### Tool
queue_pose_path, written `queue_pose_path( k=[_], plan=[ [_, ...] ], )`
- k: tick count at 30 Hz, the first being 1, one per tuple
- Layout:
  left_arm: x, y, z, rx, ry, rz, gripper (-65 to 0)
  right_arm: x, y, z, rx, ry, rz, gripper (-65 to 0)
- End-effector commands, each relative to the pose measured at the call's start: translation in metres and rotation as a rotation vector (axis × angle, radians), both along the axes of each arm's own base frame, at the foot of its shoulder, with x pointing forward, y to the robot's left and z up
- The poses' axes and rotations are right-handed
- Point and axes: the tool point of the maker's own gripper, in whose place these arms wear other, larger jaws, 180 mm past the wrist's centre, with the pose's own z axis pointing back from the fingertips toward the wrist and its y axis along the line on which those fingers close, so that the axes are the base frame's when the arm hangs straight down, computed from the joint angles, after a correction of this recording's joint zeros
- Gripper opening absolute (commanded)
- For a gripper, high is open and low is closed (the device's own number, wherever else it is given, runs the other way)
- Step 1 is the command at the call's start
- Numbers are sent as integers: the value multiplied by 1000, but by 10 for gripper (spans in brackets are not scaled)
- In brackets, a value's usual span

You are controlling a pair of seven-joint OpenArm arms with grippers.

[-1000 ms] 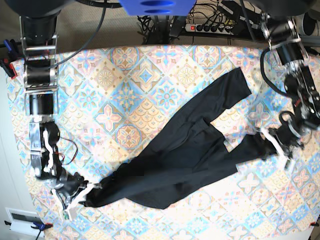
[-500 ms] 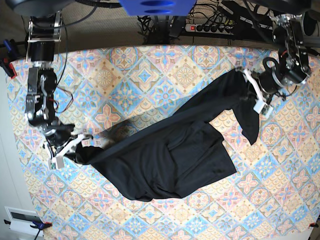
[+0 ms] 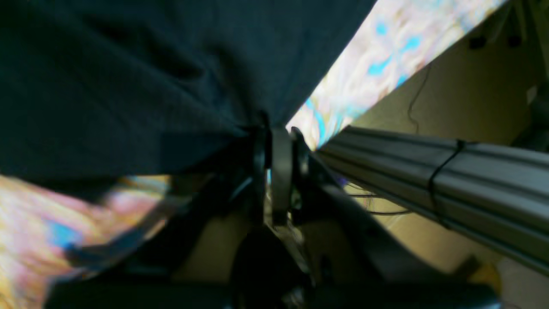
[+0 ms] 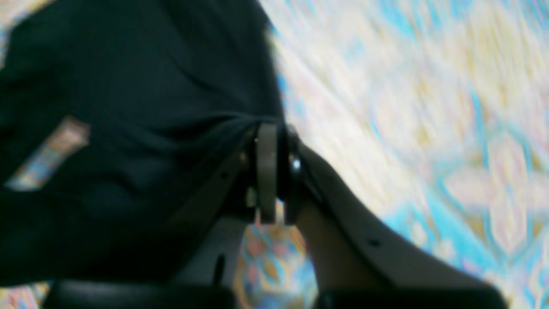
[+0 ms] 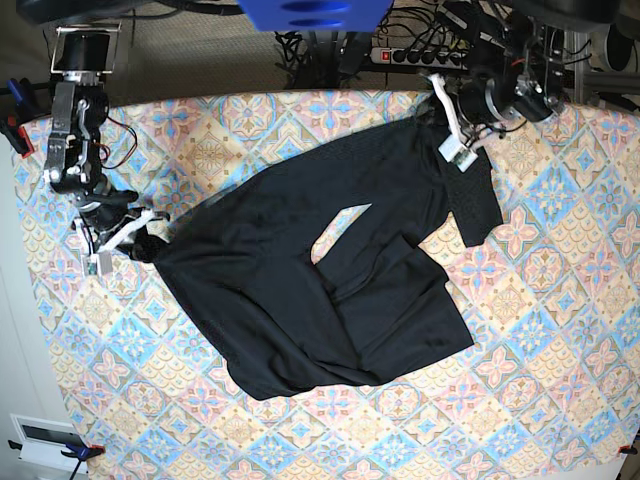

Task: Layout the t-shirt on the table in an organized manner, then fold the t-shirt properly
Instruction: 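Release with the left gripper and regrasp the shirt hem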

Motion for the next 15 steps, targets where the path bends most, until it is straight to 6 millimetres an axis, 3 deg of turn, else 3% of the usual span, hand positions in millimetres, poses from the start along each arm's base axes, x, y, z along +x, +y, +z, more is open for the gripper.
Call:
queue_pose_path(
  k=[1, 4, 9, 12, 15],
  plan=[
    [5, 1, 6, 4, -31, -6, -650, 13, -6, 22, -29, -77, 1, -650],
    [0, -6, 0, 20, -19, -37, -634, 11, -15, 15, -121, -58, -1, -650],
    [-8, -4, -2, 43, 6, -91, -485, 8, -27, 8, -246, -34, -1, -650],
    [4, 1, 3, 41, -35, -61, -421, 8, -27, 7, -249, -32, -2, -650],
    [34, 13, 14, 35, -117, 30, -416, 8, -27, 7, -251, -32, -2, -650]
  ],
)
